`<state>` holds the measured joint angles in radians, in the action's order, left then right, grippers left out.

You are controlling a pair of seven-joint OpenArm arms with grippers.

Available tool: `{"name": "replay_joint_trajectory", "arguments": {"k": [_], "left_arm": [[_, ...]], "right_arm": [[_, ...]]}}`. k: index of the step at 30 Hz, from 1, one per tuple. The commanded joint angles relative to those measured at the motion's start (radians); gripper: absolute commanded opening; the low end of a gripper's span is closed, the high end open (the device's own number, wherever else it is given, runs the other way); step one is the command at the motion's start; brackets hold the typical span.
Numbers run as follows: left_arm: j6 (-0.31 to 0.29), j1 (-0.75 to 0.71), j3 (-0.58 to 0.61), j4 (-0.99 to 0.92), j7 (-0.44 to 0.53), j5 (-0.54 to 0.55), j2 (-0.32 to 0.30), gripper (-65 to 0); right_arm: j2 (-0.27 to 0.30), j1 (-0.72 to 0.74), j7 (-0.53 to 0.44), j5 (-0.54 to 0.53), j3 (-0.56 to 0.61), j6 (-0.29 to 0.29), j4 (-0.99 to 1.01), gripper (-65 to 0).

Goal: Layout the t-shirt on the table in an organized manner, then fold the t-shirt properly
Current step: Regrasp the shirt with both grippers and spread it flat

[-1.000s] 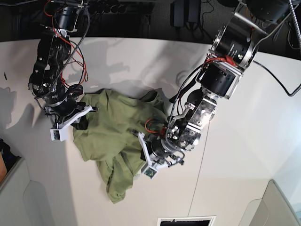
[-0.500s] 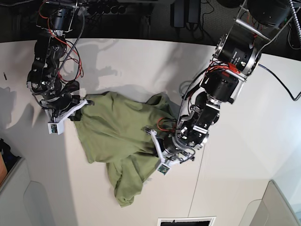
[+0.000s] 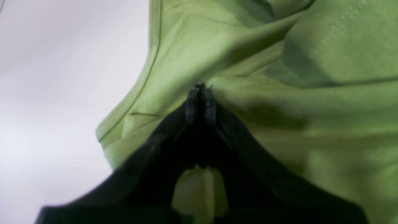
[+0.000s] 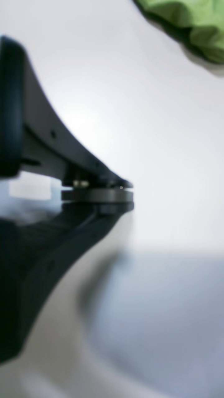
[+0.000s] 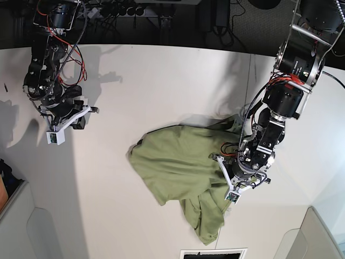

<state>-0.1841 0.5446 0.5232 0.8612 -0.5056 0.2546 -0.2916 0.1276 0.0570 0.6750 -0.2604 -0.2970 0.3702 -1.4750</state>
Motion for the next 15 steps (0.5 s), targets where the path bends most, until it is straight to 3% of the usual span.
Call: {"name": "replay_joint_trajectory", "arguments": {"k": [1,5,9,12,15], "left_arm": [[-0.053,0.002,0.001,0.018,-0.056,0.034,-0.003,-62.6],[-0.119,-0.045,0.001,0.101,-0.072,0.114,-0.002,-62.6],[-0.130,-0.132,0.001,0.202,-0.076,0.130,-0.002,-62.5],[-0.176,-0.206,0.001,0.276,-0.082,0.130,-0.002,-62.3],[-0.176,-0.267,0.001,0.334,-0.082,0.130,-0.002,-58.9]], "right_arm": [[0.007,0.014,-0.035,-0.043,-0.003,0.026,-0.032,-65.0],[-0.006,0.060,-0.042,-0.095,-0.002,0.052,-0.045,-65.0],[-0.033,0.122,-0.050,-0.066,-0.002,0.052,-0.032,-37.0],[-0.037,0.172,-0.088,-0.032,0.001,0.045,0.029,-36.1],[-0.037,0.236,-0.105,-0.008,0.008,0.046,0.144,-36.1]]}}
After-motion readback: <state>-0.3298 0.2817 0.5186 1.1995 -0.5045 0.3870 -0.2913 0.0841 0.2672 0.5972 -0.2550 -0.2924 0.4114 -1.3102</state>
